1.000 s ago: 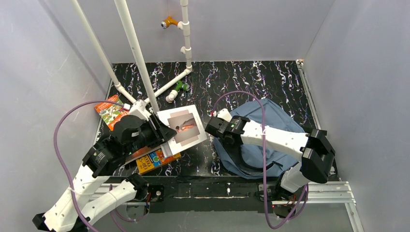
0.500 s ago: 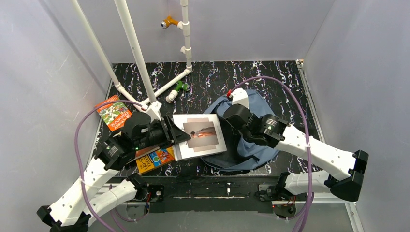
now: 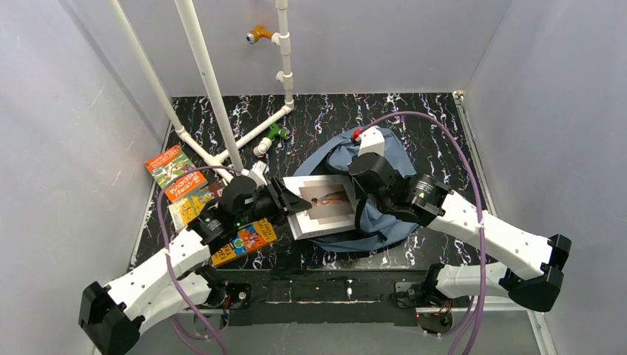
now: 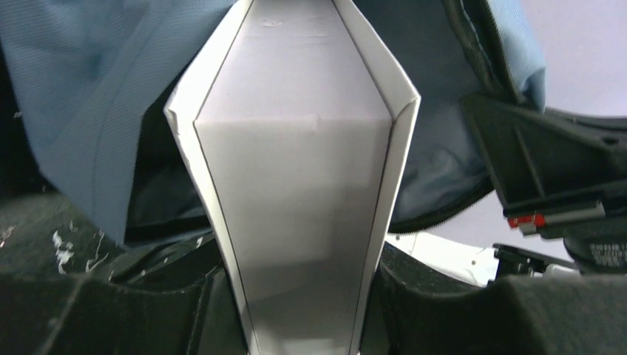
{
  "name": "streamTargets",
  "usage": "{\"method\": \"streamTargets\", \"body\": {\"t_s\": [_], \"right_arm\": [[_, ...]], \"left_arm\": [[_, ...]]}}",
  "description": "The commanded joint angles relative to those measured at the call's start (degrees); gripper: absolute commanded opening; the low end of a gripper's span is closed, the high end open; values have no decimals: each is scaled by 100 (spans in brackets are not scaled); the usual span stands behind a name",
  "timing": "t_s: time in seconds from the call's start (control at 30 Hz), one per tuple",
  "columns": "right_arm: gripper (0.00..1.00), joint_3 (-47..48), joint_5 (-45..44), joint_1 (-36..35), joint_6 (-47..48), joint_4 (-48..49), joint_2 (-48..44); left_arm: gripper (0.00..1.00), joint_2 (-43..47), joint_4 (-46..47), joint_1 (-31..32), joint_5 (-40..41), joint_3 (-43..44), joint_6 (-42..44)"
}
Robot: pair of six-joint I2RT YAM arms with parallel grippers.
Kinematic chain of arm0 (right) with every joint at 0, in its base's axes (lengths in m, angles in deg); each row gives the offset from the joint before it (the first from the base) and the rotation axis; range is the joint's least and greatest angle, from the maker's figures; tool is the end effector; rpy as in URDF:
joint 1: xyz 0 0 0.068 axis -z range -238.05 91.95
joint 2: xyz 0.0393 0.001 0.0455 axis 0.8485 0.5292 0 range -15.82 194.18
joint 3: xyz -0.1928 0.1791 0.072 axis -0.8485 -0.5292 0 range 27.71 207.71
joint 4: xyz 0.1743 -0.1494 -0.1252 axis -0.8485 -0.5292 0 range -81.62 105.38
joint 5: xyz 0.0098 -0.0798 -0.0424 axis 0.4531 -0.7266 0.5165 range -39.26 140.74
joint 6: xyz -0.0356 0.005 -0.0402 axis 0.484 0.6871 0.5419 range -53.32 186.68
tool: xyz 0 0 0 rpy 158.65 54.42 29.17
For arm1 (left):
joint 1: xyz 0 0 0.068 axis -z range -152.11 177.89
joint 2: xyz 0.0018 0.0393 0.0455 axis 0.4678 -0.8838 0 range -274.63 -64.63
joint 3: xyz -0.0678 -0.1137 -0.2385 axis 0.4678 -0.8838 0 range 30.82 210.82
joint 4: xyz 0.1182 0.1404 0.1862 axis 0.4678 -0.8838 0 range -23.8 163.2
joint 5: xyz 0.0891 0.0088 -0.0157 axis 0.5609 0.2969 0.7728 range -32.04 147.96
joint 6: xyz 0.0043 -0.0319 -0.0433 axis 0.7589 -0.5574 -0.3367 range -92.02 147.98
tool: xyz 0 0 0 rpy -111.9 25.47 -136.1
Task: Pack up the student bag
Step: Place the book in the student bag.
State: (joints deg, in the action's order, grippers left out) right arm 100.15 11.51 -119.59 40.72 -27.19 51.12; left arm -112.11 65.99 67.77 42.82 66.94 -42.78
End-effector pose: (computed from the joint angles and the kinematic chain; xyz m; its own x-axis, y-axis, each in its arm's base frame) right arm 0.1321 0.1965 0.3785 -0.4511 -0.1206 -0.8843 -0.2704 0.9627 0.0066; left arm 0.1447 -0.1330 0.2841 -0.8442 -0.4823 -0.2338 0.0357 0.3847 -0.9224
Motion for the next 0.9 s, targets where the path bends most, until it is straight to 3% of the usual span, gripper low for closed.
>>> {"method": "streamTargets", "body": {"t_s": [0.0,0.23,0.4,0.67,0.87], "right_arm": [[1,368,178,10,-184,877,-142],[1,534,488,10,-280,970,69],[1,488,549,10,-368,996,83],[1,542,582,19,-398,888,59],[1,399,754,28,-552,917,-11]], "left_arm": [[0,-412,991,162,615,148,-159],[0,-1271,1309,791,1973,580,55],[0,-1691,3263,1159,2647,122,-43],[0,-3051,4709,1271,2269,465,85],[0,-3983,5846,1505,2906,628,247]]}}
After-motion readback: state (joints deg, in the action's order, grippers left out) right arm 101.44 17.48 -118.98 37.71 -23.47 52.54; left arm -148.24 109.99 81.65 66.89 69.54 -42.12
